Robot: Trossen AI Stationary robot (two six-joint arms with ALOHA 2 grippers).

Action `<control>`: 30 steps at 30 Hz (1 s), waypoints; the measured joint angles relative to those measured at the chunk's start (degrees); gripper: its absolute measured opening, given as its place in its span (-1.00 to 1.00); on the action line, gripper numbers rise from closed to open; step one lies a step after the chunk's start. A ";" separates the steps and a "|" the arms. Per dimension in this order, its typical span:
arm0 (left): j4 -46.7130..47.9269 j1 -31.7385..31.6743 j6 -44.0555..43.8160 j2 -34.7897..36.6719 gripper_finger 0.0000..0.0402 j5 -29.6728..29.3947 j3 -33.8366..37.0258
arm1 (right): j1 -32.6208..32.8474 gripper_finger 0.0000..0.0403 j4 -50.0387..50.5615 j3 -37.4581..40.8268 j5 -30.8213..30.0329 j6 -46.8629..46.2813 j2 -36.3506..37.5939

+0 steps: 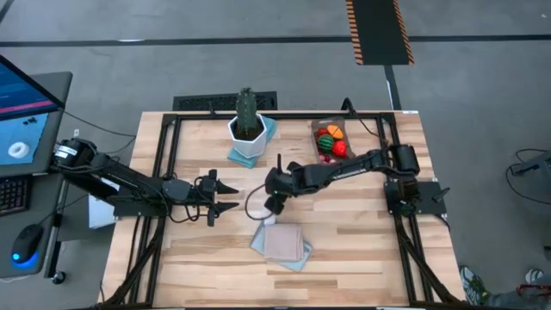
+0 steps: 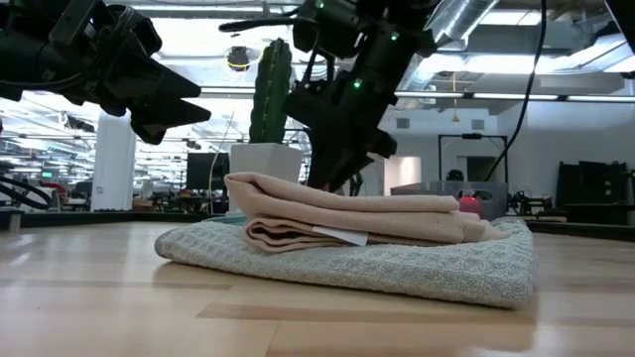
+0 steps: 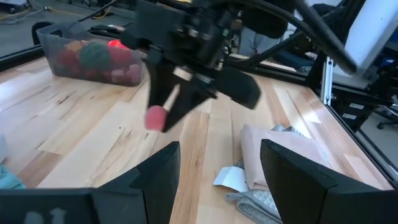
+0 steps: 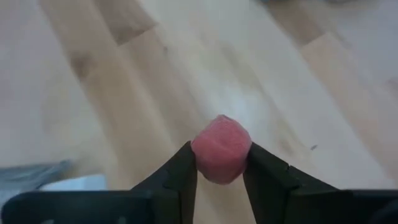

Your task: Pick and placing Produce into tupperware

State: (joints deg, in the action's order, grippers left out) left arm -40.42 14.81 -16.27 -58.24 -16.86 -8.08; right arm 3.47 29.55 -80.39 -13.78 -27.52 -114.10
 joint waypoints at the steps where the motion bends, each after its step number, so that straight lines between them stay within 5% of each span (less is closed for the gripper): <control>1: 0.00 0.02 0.00 0.00 0.06 0.00 0.00 | -0.56 -0.35 -0.11 -0.11 0.09 0.75 0.00; 11: -0.04 0.02 0.02 0.00 0.06 0.00 0.00 | -2.29 -0.38 -4.87 -5.39 9.64 8.44 0.00; 22: -0.18 0.02 -0.02 0.00 0.06 -0.02 0.00 | -3.54 -0.39 10.04 -20.13 9.44 16.55 0.64; 30: -0.07 0.02 -0.02 0.00 0.06 0.00 0.00 | -5.66 -0.39 13.93 -21.45 9.46 18.16 6.82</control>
State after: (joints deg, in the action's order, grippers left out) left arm -40.49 14.83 -16.29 -58.23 -16.87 -8.08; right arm -2.19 43.48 -101.84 -4.32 -9.36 -107.28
